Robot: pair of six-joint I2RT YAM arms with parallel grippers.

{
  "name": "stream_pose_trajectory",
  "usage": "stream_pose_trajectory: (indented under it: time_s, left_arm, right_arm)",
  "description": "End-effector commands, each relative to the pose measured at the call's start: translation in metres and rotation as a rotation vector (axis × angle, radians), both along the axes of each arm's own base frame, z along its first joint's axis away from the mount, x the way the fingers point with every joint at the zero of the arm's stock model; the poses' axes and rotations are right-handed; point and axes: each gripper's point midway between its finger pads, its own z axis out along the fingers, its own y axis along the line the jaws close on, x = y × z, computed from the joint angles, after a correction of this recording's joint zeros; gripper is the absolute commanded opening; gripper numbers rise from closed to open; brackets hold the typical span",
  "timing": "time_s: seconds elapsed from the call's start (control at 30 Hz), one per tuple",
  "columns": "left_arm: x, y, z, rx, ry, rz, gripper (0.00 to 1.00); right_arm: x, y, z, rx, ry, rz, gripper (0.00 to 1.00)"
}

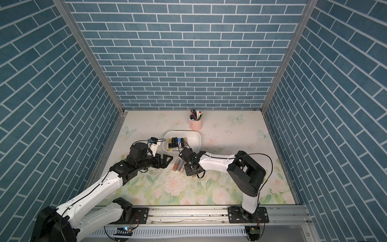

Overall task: Put the lipstick into the storage box
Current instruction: Pick up the lipstick at the center of the board.

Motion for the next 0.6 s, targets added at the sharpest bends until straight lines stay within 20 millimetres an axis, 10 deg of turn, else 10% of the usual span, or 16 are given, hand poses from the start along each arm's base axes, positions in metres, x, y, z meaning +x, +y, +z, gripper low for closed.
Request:
stream_pose_trajectory:
  time_s: [0.0, 0.33, 0.57]
  left_arm:
    - [0.000, 0.000, 0.000, 0.004, -0.010, -0.006, 1.00]
    - [-0.004, -0.018, 0.023, -0.108, -0.036, -0.074, 1.00]
    - [-0.016, -0.047, 0.073, -0.351, -0.105, -0.210, 1.00]
  right_arm:
    - [-0.008, -0.014, 0.008, -0.030, 0.002, -0.015, 0.18]
    - [0.014, -0.015, 0.070, 0.163, -0.081, -0.051, 0.17]
    - [0.036, -0.003, 0.170, 0.773, -0.130, -0.127, 0.17]
